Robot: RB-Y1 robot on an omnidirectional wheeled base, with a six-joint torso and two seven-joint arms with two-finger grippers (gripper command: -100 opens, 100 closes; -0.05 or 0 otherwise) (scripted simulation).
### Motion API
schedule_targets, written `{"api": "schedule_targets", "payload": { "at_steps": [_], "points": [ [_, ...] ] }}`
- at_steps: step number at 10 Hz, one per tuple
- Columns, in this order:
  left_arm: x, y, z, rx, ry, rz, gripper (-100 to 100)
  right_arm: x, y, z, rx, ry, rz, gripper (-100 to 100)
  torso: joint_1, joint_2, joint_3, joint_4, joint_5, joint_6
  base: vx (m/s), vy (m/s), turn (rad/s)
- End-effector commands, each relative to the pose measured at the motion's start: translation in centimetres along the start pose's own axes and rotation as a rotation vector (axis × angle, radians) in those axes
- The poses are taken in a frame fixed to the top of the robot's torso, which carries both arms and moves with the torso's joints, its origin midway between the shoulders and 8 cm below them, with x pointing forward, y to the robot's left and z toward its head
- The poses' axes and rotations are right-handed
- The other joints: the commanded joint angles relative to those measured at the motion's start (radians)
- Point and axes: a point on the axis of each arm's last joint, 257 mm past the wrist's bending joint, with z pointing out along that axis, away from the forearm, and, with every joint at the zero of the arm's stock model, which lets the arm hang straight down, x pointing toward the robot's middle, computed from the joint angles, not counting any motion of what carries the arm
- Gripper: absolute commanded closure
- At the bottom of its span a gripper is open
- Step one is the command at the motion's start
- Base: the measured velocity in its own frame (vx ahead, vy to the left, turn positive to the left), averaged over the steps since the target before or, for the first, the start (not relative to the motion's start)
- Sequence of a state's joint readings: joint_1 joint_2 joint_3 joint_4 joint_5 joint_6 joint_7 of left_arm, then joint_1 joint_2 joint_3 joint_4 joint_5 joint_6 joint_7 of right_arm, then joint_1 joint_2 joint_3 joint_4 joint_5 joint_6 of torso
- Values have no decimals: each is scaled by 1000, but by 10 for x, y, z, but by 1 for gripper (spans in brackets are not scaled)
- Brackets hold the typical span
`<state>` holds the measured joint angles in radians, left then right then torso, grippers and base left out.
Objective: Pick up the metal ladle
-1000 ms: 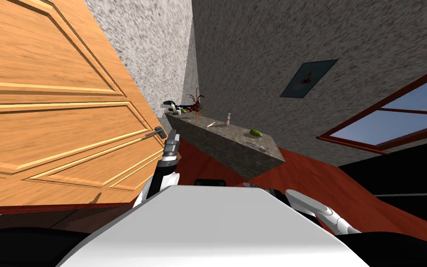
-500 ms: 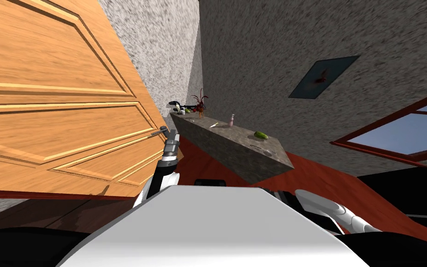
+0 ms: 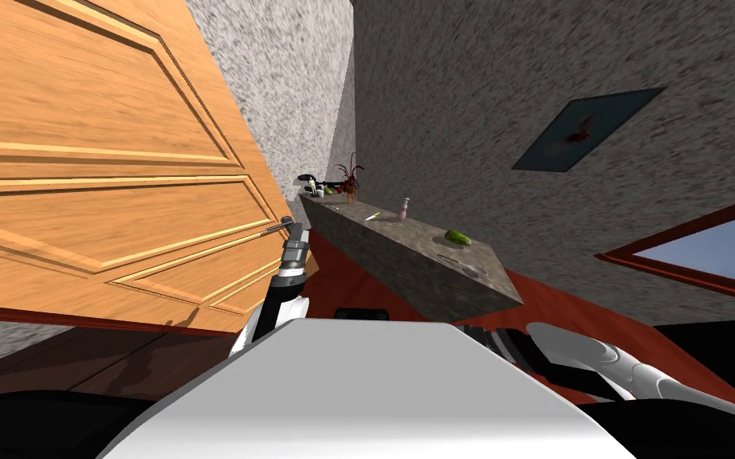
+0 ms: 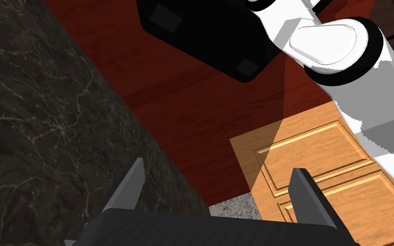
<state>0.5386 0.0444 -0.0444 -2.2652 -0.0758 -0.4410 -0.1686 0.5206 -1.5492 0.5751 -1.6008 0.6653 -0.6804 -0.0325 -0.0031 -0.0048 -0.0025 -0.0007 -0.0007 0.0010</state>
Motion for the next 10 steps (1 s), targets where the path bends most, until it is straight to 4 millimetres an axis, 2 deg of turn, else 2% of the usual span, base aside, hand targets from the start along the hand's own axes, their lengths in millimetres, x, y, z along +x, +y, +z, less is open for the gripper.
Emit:
{"api": "schedule_targets", "payload": {
  "at_steps": [1, 2, 4, 5, 6, 8, 9, 10],
  "points": [
    [0, 0, 0, 0, 0, 0, 0, 2, -8, -11, 16, 29, -14, -100, 0, 0, 0, 0, 0, 0, 34, -6, -20],
    [0, 0, 0, 0, 0, 0, 0, 17, -23, -25, 50, 78, -22, -100, 1, 2, 1, 0, 0, 0, 74, -10, 168],
    [0, 0, 0, 0, 0, 0, 0, 19, -30, -36, 65, 104, -36, -100, 0, 0, 0, 0, 0, 0, 51, -22, 48],
    [0, 0, 0, 0, 0, 0, 0, 32, -46, -53, 103, 155, -47, -100, 0, 2, 1, 0, 0, 0, 63, -20, 136],
    [0, 0, 0, 0, 0, 0, 0, 33, -51, -61, 113, 172, -56, -100, 0, 1, 1, 0, 0, -1, 82, -31, 109],
    [0, 0, 0, 0, 0, 0, 0, 50, -82, -102, 190, 269, -83, -100, -2, -2, -1, 0, 0, -1, 139, -66, 220],
    [0, 0, 0, 0, 0, 0, 0, 49, -87, -111, 200, 286, -92, -100, -4, -6, -3, -1, -1, -1, 150, -79, 80],
    [0, 0, 0, 0, 0, 0, 0, 55, -101, -133, 238, 332, -107, -100, -4, -6, -3, -1, -1, 0, 143, -99, 83]
  ]
}}
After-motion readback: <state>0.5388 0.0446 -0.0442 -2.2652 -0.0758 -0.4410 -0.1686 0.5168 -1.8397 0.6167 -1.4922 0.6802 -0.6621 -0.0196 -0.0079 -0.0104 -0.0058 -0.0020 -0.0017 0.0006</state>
